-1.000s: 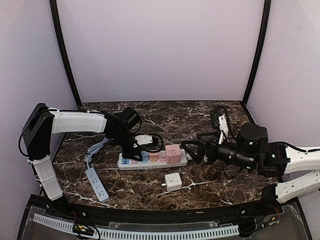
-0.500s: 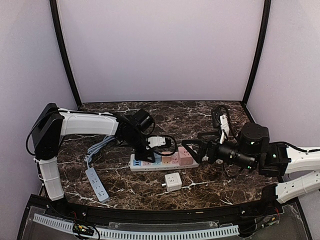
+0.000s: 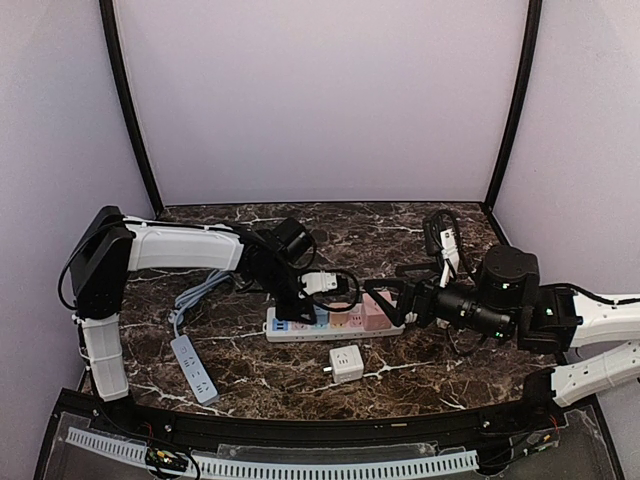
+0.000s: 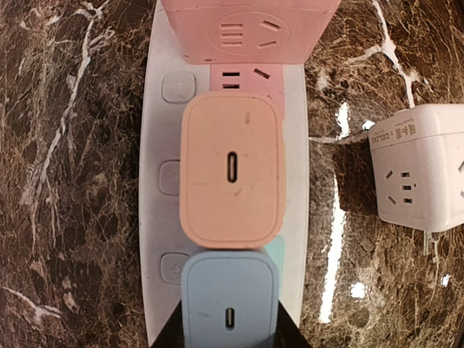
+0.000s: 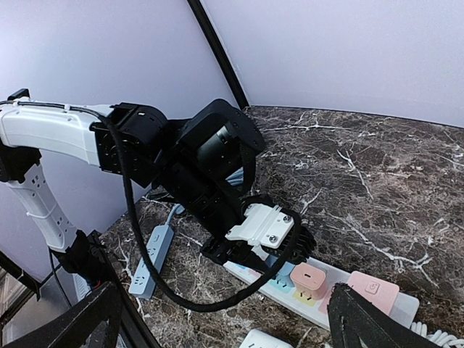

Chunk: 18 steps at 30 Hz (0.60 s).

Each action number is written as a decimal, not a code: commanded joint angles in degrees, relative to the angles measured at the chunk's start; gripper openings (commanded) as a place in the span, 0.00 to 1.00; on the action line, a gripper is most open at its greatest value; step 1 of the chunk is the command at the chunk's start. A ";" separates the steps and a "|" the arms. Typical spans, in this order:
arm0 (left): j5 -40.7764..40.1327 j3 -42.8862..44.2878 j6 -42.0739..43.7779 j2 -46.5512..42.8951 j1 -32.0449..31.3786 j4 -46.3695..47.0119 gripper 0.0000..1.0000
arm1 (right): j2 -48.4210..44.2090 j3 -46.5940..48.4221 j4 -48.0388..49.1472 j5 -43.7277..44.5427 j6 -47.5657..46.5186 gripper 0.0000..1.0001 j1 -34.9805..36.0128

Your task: Insert the plug

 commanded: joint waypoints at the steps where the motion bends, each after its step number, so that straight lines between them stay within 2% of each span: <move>1: -2.44 -0.95 -0.59 2.13 -0.55 -1.35 0.39 | -0.79 -0.85 0.88 0.91 -0.58 0.99 0.36; 4: -2.05 -1.40 -0.49 0.54 -0.52 -1.10 0.63 | -0.78 -0.87 0.88 0.83 -0.52 0.99 0.43; 7: -1.93 -2.52 -0.47 -1.74 -0.55 -0.36 0.81 | -0.77 -0.80 0.88 0.75 -0.56 0.99 0.40; 8: -1.84 -3.17 -0.47 -3.00 -0.49 -0.04 0.90 | -0.83 -0.78 0.88 0.68 -0.55 0.99 0.36; 9: -1.77 -3.54 -0.51 -4.43 -0.52 0.19 0.95 | -0.74 -0.78 0.88 0.63 -0.56 0.99 0.37; 11: -1.73 -4.78 -0.62 -6.86 -0.55 0.92 0.98 | -0.69 -0.78 0.87 0.66 -0.55 0.99 0.44; 18: -3.65 -12.47 -2.60 -16.82 -0.51 7.39 0.99 | -0.34 -0.76 0.88 1.17 -0.62 0.99 0.41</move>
